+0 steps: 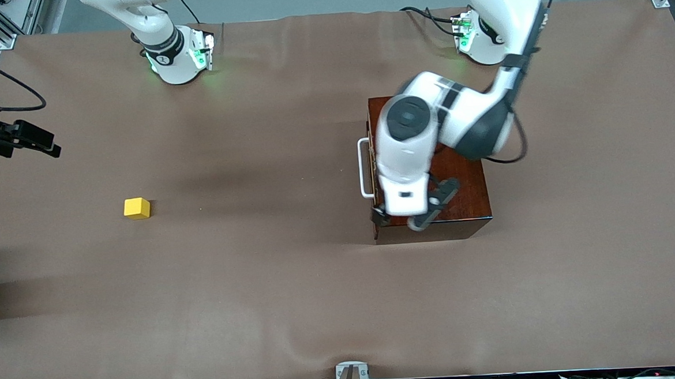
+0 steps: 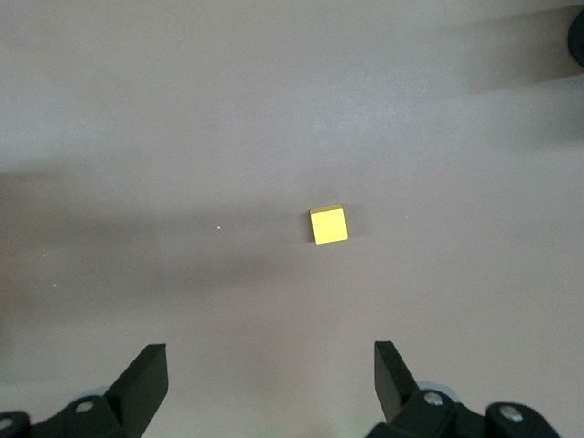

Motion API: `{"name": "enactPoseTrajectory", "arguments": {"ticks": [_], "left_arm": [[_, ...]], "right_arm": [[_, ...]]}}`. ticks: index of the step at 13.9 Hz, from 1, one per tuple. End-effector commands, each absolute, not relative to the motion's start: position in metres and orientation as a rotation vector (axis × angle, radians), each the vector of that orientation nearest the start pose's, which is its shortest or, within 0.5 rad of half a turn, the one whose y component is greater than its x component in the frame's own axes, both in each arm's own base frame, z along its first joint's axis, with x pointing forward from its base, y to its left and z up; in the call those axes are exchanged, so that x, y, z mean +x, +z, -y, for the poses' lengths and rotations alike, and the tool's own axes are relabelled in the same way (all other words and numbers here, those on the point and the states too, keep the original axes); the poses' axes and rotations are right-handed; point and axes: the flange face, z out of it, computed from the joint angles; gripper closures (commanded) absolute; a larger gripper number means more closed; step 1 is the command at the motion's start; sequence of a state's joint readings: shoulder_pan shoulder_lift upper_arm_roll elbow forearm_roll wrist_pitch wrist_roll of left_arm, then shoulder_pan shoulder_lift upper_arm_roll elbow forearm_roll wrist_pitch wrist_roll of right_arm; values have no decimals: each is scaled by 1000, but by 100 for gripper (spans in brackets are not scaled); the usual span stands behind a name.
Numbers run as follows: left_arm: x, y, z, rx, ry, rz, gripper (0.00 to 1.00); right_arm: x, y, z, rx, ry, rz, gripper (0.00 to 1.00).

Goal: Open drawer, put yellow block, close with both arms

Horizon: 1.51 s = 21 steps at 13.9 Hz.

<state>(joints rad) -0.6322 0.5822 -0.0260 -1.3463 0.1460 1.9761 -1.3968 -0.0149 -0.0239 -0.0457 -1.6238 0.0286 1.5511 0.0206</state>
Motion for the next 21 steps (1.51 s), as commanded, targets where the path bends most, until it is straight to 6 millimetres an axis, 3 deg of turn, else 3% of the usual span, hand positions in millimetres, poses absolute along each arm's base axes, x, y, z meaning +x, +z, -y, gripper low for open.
{"name": "enactPoseTrajectory", "arguments": {"ticks": [1, 2, 4, 6, 11, 13, 16, 21], "left_arm": [[572, 411, 467, -2975, -307, 917, 0], [567, 411, 482, -2990, -346, 868, 0], [551, 391, 513, -3008, -373, 680, 0], [535, 378, 530, -3035, -334, 419, 0], [526, 344, 531, -3030, -162, 165, 0], [522, 329, 531, -3031, -61, 173, 0], [513, 322, 531, -3021, 64, 205, 0], [494, 306, 538, -2968, 138, 174, 0]], "right_arm": [[538, 612, 29, -3120, 72, -127, 0], [538, 612, 29, -3120, 72, -127, 0], [538, 612, 29, -3120, 76, -127, 0], [538, 612, 29, -3120, 76, -127, 0], [537, 611, 29, -3120, 79, -127, 0], [537, 611, 29, -3120, 81, -127, 0], [537, 611, 29, -3120, 81, -129, 0], [537, 611, 29, -3120, 86, -129, 0]]}}
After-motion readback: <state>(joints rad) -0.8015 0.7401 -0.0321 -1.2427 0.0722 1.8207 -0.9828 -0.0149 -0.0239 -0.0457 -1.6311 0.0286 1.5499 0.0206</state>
